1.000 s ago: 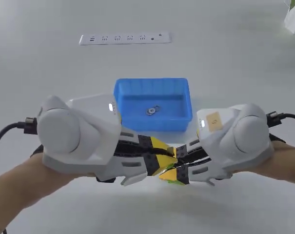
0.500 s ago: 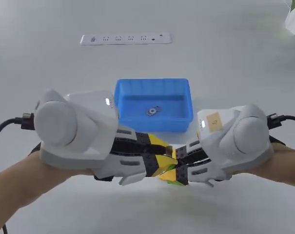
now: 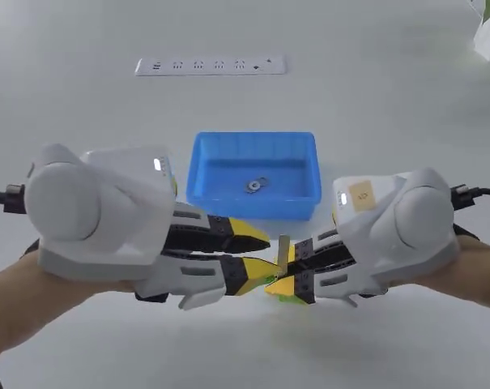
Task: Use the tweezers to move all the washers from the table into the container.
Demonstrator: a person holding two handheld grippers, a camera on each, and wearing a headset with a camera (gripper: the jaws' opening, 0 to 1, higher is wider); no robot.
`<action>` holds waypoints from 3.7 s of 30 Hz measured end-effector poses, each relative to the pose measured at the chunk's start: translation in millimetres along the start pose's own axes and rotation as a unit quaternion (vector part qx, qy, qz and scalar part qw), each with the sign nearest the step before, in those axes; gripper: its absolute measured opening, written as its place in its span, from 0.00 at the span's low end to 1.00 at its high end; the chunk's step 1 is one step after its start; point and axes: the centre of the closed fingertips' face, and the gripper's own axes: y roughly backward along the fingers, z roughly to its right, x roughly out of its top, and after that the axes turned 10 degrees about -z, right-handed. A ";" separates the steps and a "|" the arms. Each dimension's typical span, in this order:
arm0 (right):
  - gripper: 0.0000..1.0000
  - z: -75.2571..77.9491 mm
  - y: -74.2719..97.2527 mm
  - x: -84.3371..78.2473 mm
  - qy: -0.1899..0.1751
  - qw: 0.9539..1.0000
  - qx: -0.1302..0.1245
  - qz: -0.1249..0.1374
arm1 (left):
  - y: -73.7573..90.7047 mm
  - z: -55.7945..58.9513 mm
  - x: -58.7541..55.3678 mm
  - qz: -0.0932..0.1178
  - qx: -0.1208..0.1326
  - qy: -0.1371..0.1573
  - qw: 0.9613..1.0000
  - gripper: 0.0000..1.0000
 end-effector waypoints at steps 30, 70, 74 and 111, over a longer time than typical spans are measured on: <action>0.09 49.1 64.2 83.0 0.000 0.997 -0.051 0.052 | 72.5 -35.2 -14.1 0.058 0.090 0.057 0.993 0.27; 0.10 151.0 -1.9 57.3 -0.021 0.996 -0.079 0.023 | 57.8 -62.6 -63.4 0.005 0.116 0.141 0.983 0.83; 0.10 151.6 -11.1 51.8 -0.029 0.996 -0.080 0.022 | 59.0 -66.0 -63.0 0.007 0.125 0.148 0.981 0.86; 0.10 153.8 -13.4 48.3 -0.032 0.995 -0.090 0.028 | 73.2 -76.1 -65.7 0.012 0.147 0.167 0.975 0.94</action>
